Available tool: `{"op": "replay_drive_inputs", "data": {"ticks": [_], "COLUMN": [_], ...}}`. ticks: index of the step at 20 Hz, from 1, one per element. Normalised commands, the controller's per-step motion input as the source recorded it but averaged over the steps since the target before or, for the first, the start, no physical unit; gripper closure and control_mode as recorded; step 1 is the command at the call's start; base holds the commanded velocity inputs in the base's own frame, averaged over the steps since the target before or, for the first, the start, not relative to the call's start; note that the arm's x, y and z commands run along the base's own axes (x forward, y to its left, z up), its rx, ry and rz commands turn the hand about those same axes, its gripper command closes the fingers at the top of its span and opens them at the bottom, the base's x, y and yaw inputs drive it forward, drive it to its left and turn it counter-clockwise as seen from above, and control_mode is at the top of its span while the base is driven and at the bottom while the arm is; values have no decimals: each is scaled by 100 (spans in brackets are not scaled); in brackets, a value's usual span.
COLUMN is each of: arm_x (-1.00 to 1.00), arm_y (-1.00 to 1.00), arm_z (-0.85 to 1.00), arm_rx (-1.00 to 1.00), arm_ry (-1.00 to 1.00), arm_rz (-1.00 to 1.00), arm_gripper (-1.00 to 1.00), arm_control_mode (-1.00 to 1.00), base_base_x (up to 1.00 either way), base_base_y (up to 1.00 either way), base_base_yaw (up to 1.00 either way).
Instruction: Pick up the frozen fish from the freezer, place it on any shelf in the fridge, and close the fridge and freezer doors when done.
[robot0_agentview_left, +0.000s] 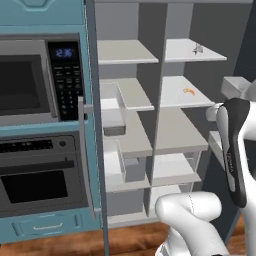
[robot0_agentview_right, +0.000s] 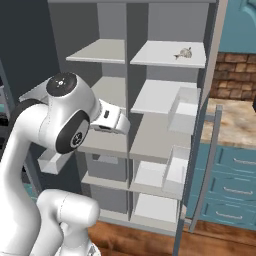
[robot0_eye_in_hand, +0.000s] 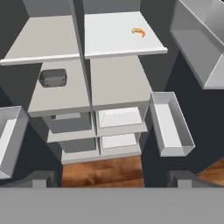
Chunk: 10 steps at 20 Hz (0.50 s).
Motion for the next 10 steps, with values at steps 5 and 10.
{"op": "replay_drive_inputs", "data": {"ticks": [5, 10], "arm_x": [-15, -31], "arm_y": [0, 6], "arm_z": [0, 0], "arm_rx": [0, 0], "arm_ry": [0, 0], "arm_rz": [0, 0], "arm_gripper": [-100, -100], "arm_control_mode": [-100, -100], "base_base_x": [-27, 0], "base_base_y": [1, 0], "base_base_yaw": [0, 0]}}
